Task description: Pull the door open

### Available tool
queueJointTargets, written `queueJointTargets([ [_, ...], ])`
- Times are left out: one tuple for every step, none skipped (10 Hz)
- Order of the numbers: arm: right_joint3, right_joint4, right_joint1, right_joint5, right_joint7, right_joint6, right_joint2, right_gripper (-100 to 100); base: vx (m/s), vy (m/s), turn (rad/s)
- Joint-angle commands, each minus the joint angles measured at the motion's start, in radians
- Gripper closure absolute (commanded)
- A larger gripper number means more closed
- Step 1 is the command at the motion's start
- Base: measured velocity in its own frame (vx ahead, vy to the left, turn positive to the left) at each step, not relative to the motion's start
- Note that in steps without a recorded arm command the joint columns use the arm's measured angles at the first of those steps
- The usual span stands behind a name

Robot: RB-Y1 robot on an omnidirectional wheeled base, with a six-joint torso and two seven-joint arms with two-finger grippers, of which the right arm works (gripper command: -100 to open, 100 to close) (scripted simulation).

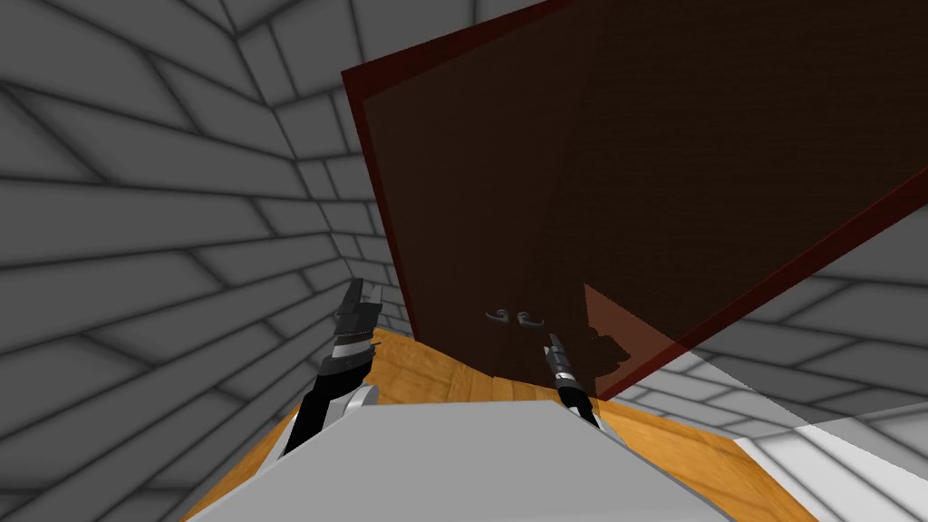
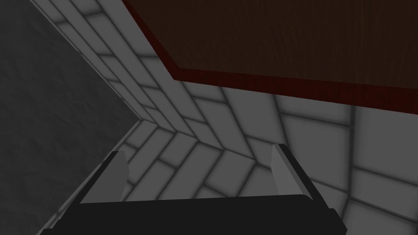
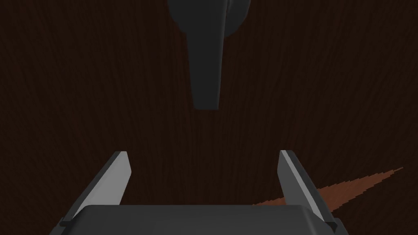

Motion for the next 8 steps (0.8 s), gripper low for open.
queueJointTargets([
  [0.02,-0.014,0.007,0.011,-0.014,-0.011,0.009,-100,-0.196,0.029,0.074],
  [0.036,-0.02,0.007,0.019,-0.024,-0.019,0.016,-100,-0.21,0.021,0.08],
  [0.048,-0.024,0.005,0.026,-0.031,-0.025,0.022,-100,-0.184,0.034,0.1],
  [0.04,-0.032,0.012,0.021,-0.025,-0.013,0.02,-100,-0.074,0.018,0.014],
  [0.013,-0.019,0.032,0.008,-0.023,-0.018,-0.001,-100,0.032,-0.031,-0.1],
  [0.001,-0.014,0.04,0.001,-0.022,-0.018,-0.009,-100,0.093,-0.079,-0.074],
  [-0.013,-0.007,0.049,-0.006,-0.019,-0.02,-0.018,-100,0.125,-0.09,-0.027],
  [-0.021,-0.003,0.054,-0.011,-0.017,-0.021,-0.023,-100,0.166,-0.094,-0.017],
])
